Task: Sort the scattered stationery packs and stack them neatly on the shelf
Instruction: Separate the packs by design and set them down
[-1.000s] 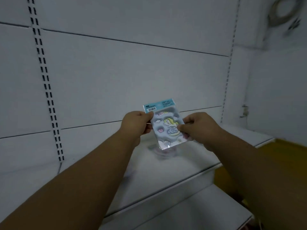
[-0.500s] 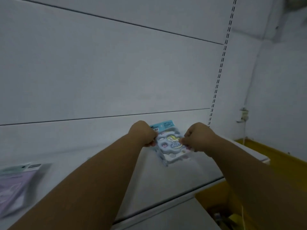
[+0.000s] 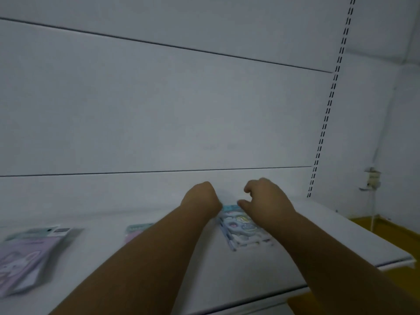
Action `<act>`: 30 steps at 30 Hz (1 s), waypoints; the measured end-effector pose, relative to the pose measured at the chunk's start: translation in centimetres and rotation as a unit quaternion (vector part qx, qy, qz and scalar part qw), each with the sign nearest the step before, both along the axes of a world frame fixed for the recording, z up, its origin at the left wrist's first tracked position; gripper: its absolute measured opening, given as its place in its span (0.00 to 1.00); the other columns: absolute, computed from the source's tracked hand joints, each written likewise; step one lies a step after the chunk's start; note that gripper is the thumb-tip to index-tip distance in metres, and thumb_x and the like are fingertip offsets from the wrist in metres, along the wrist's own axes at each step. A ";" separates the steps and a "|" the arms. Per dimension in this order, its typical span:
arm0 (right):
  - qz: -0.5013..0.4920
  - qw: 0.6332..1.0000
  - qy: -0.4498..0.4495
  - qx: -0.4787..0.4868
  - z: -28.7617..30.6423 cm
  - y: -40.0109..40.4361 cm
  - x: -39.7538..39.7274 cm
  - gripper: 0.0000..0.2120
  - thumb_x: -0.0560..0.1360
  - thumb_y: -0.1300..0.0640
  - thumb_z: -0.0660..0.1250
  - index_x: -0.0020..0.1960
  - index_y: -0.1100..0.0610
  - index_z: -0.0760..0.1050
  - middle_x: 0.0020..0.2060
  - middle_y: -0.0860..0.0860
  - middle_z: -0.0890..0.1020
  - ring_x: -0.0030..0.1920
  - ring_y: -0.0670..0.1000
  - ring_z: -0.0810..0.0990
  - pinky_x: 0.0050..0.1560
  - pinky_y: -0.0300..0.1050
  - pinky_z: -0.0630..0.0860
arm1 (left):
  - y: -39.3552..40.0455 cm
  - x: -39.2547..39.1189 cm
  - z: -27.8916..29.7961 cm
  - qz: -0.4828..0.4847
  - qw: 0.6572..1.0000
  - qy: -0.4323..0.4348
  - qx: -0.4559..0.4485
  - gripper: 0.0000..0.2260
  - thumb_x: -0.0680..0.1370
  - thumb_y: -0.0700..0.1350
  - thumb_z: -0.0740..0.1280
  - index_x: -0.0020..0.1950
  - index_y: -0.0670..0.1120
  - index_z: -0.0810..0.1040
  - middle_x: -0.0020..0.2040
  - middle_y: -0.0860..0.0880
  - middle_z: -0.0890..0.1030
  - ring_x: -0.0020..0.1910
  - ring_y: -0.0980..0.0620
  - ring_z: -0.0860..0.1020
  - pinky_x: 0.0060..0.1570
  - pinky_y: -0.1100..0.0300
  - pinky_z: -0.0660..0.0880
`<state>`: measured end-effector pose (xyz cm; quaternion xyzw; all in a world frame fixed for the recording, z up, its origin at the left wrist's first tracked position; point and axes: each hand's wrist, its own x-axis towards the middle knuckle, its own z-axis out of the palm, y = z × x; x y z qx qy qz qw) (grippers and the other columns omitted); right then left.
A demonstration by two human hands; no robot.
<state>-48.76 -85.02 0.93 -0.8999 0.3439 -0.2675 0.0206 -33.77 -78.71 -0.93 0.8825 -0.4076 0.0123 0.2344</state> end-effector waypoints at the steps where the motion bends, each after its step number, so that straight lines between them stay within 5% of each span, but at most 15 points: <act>1: 0.024 0.999 -0.021 -0.027 0.9 1.2 0.9 0.20 0.72 0.46 0.69 0.59 0.55 0.75 0.52 0.55 0.77 0.51 0.54 0.77 0.51 0.48 0.75 | 0.9 0.2 0.0 -0.003 1.000 -0.016 -0.004 0.18 0.73 0.51 0.69 0.59 0.43 0.75 0.57 0.44 0.79 0.55 0.45 0.78 0.51 0.57 0.74; 7: 0.153 0.977 -0.096 -0.113 7.0 12.7 8.4 0.18 0.74 0.48 0.67 0.62 0.54 0.72 0.55 0.54 0.75 0.54 0.54 0.74 0.52 0.49 0.74 | 13.3 3.7 1.9 0.008 0.996 -0.083 -0.035 0.16 0.74 0.58 0.66 0.54 0.49 0.76 0.51 0.50 0.80 0.47 0.51 0.76 0.50 0.56 0.75; 14: 0.291 0.943 -0.116 -0.115 8.7 35.0 17.9 0.20 0.74 0.46 0.66 0.62 0.53 0.70 0.56 0.54 0.75 0.54 0.55 0.74 0.52 0.50 0.74 | 39.3 8.8 3.0 0.126 0.978 -0.158 -0.049 0.12 0.74 0.58 0.65 0.50 0.51 0.77 0.45 0.52 0.78 0.42 0.53 0.76 0.45 0.58 0.76; 20: 0.384 0.916 -0.079 -0.090 7.6 53.1 24.8 0.22 0.73 0.43 0.65 0.63 0.53 0.70 0.57 0.55 0.74 0.56 0.56 0.73 0.53 0.53 0.74 | 59.8 12.3 1.3 0.253 0.954 -0.161 -0.017 0.13 0.75 0.57 0.65 0.52 0.49 0.77 0.49 0.50 0.81 0.44 0.52 0.77 0.47 0.58 0.76; 30: 0.423 0.902 -0.031 -0.084 6.3 64.2 35.0 0.21 0.73 0.45 0.65 0.62 0.54 0.70 0.57 0.56 0.73 0.55 0.58 0.73 0.52 0.52 0.72 | 71.8 22.0 -1.7 0.327 0.936 -0.130 -0.005 0.11 0.77 0.53 0.63 0.53 0.48 0.78 0.48 0.50 0.82 0.39 0.54 0.73 0.40 0.62 0.68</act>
